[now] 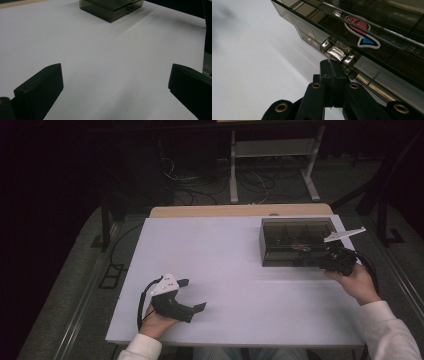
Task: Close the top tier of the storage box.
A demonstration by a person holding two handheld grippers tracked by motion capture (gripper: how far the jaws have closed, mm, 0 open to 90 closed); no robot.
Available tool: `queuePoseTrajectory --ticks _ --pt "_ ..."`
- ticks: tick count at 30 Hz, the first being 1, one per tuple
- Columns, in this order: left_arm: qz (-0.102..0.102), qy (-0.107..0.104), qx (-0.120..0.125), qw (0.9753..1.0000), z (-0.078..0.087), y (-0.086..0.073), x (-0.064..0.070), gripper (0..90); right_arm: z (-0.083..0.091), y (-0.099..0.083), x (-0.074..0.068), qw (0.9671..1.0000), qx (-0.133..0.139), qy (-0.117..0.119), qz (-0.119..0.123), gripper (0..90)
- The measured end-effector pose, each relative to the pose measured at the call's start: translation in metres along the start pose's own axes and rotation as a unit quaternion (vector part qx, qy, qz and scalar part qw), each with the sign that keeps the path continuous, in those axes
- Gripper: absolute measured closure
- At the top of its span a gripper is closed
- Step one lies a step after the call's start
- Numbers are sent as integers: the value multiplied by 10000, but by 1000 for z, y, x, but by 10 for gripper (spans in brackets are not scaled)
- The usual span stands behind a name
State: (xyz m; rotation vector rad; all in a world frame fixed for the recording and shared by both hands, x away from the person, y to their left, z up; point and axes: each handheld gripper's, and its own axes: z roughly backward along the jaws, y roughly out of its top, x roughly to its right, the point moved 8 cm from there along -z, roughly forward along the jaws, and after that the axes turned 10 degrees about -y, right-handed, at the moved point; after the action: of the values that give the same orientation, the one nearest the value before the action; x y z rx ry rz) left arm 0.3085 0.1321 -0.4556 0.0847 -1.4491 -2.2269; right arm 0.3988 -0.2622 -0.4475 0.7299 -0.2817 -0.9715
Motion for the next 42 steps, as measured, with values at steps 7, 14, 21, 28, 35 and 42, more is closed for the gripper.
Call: queuePoseTrajectory --ticks 7,14,21,28,35,42 --pt "-2 -8 -7 10000 0 0 0 0 -4 3 2 10000 33 -7 -71 891" --pt "1 -8 -18 10000 0 -1 0 0 -8 4 4 9999 37 19 -143 891" --pt "-2 -12 -17 10000 0 -1 0 0 -10 9 6 9999 11 -37 -134 891" --pt "-4 -23 -17 10000 0 0 0 0 -14 10 7 9999 -55 -77 -117 891" --pt "0 -29 -11 10000 0 0 0 0 -15 10 6 9999 -52 -76 -118 873" --pt "-15 -31 -12 10000 0 0 1 0 -10 10 -2 9999 -1 35 -158 803"
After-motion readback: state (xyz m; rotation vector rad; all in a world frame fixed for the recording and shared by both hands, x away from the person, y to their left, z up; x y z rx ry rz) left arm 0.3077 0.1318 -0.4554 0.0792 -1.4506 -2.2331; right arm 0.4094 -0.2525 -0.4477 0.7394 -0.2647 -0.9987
